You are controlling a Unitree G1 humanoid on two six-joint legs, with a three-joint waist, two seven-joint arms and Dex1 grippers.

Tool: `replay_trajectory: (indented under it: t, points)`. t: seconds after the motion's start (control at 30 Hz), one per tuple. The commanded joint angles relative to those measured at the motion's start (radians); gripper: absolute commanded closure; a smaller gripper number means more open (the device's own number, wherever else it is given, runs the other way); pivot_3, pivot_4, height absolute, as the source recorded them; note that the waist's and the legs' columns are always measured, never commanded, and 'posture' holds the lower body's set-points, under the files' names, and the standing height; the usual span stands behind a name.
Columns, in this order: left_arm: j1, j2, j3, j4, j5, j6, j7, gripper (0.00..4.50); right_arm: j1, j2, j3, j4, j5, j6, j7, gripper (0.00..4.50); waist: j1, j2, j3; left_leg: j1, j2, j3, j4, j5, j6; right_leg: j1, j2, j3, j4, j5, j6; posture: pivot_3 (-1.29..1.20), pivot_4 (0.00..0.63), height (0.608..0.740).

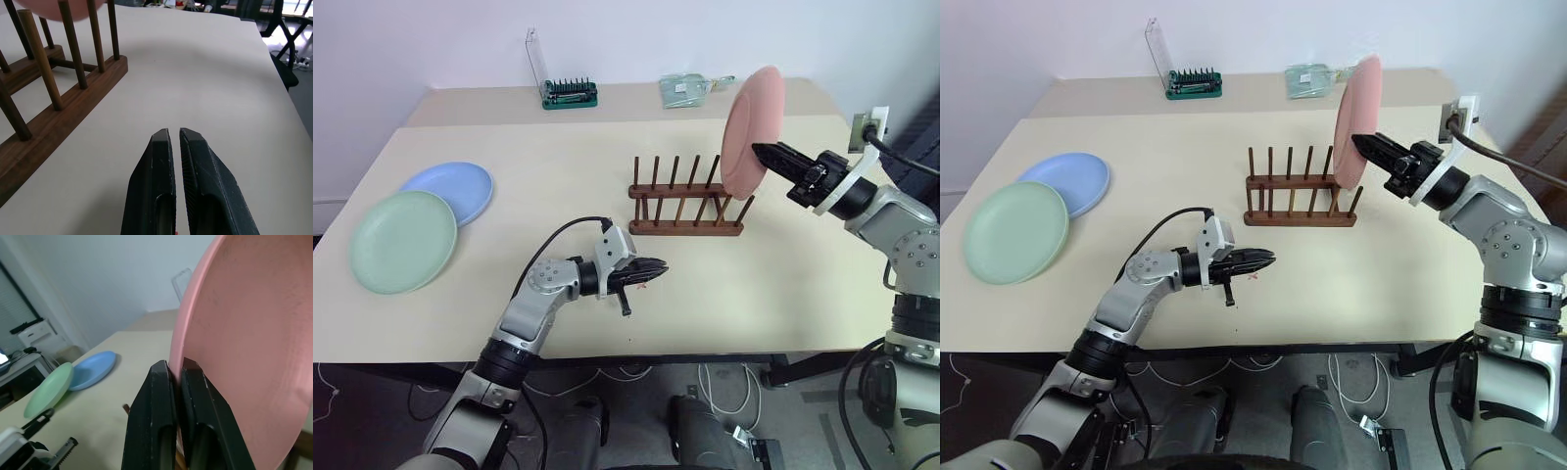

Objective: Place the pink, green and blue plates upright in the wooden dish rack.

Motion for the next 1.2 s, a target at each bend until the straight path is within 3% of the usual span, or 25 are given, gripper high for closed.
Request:
replay_trajectory:
  t: [0.03, 0.07, 0.13, 0.27, 0.47, 0.57, 0.7, 0.83, 0.87, 1.0, 1.13, 1.2]
  points:
    - [-0.003, 0.001, 0.009, -0.034, -0.016, -0.001, -0.001, 4.19, -0.028, 0.005, -0.025, -0.006, -0.007, -0.019, 0.012, 3.8, -0.001, 0.0, 0.0, 0.0, 0.0, 0.0, 0.0, 0.0, 0.0, 0.0, 0.0, 0.0, 0.0, 0.0, 0.0, 0.0, 0.15, 0.74]
    - [-0.003, 0.001, 0.009, -0.034, -0.016, 0.0, 0.0, 4.19, -0.027, 0.006, -0.027, -0.008, -0.007, -0.019, 0.014, 3.55, -0.001, 0.0, 0.0, 0.0, 0.0, 0.0, 0.0, 0.0, 0.0, 0.0, 0.0, 0.0, 0.0, 0.0, 0.0, 0.0, 0.15, 0.74]
    - [-0.003, 0.001, 0.009, -0.035, -0.017, 0.001, -0.001, 4.19, -0.025, 0.007, -0.029, -0.014, -0.017, -0.028, 0.011, 2.62, -0.001, 0.0, 0.0, 0.0, 0.0, 0.0, 0.0, 0.0, 0.0, 0.0, 0.0, 0.0, 0.0, 0.0, 0.0, 0.0, 0.15, 0.74]
    - [-0.004, 0.002, 0.009, -0.034, -0.016, -0.001, -0.001, 4.19, -0.045, 0.014, -0.038, -0.004, -0.101, -0.143, -0.04, 0.55, -0.001, 0.0, 0.0, 0.0, 0.0, 0.0, 0.0, 0.0, 0.0, 0.0, 0.0, 0.0, 0.0, 0.0, 0.0, 0.0, 0.15, 0.74]
    - [-0.01, -0.013, 0.031, -0.022, 0.0, -0.046, 0.05, 4.19, -0.105, -0.04, -0.052, 0.018, -0.253, -0.306, -0.111, 0.55, -0.002, 0.0, 0.0, 0.0, 0.0, 0.001, 0.0, 0.0, 0.0, -0.001, 0.0, 0.0, 0.0, 0.0, 0.0, 0.0, 0.15, 0.74]
    - [-0.037, -0.03, 0.091, 0.001, -0.022, -0.035, 0.115, 4.19, -0.106, -0.083, -0.018, -0.097, -0.277, -0.323, -0.072, 0.55, -0.001, 0.0, 0.0, -0.001, 0.0, 0.001, 0.0, 0.0, 0.0, -0.001, 0.0, 0.001, 0.0, 0.0, 0.0, 0.0, 0.15, 0.74]
    - [-0.065, -0.03, 0.217, -0.028, -0.108, 0.038, 0.187, 2.45, -0.084, -0.127, 0.097, -0.309, -0.292, -0.299, 0.026, 0.48, -0.016, 0.001, 0.0, -0.002, 0.0, 0.001, 0.0, 0.0, 0.0, -0.004, 0.0, 0.001, 0.001, 0.0, 0.0, 0.0, 0.15, 0.74]
    - [-0.047, 0.037, 0.332, -0.096, -0.145, 0.093, 0.249, 0.35, -0.047, -0.142, 0.262, -0.456, -0.358, -0.281, 0.091, 0.48, -0.028, 0.001, 0.0, -0.001, 0.001, 0.001, -0.001, 0.0, 0.0, -0.004, 0.001, 0.001, 0.002, 0.0, 0.0, 0.0, 0.15, 0.74]
    - [-0.04, 0.063, 0.37, -0.108, -0.153, 0.115, 0.274, 0.08, -0.049, -0.129, 0.312, -0.464, -0.396, -0.28, 0.082, 0.48, -0.027, 0.001, 0.0, -0.001, 0.001, 0.001, -0.001, 0.0, 0.0, -0.004, 0.001, 0.001, 0.002, 0.0, 0.0, 0.0, 0.15, 0.74]
    - [0.023, 0.171, 0.665, -0.177, -0.242, 0.219, 0.455, 0.08, -0.069, -0.018, 0.571, -0.415, -0.636, -0.372, 0.041, 0.48, -0.034, -0.001, 0.001, -0.001, 0.002, 0.003, -0.001, 0.0, -0.001, -0.006, 0.001, 0.002, 0.003, 0.0, 0.0, 0.0, 0.15, 0.74]
    - [0.033, 0.186, 0.817, -0.201, -0.269, 0.271, 0.636, 0.08, -0.079, 0.072, 0.619, -0.357, -0.712, -0.413, 0.026, 0.48, -0.019, -0.002, 0.001, -0.003, 0.002, 0.002, -0.001, 0.001, -0.002, -0.009, 0.001, 0.002, 0.003, 0.0, 0.0, 0.0, 0.15, 0.74]
    - [0.068, 0.208, 0.91, -0.185, -0.207, 0.309, 0.785, 0.08, -0.076, 0.113, 0.633, -0.33, -0.717, -0.427, 0.045, 0.48, -0.011, -0.004, 0.001, -0.003, 0.0, 0.001, 0.0, 0.001, -0.002, -0.007, 0.0, 0.002, 0.002, 0.001, 0.0, 0.0, 0.15, 0.74]
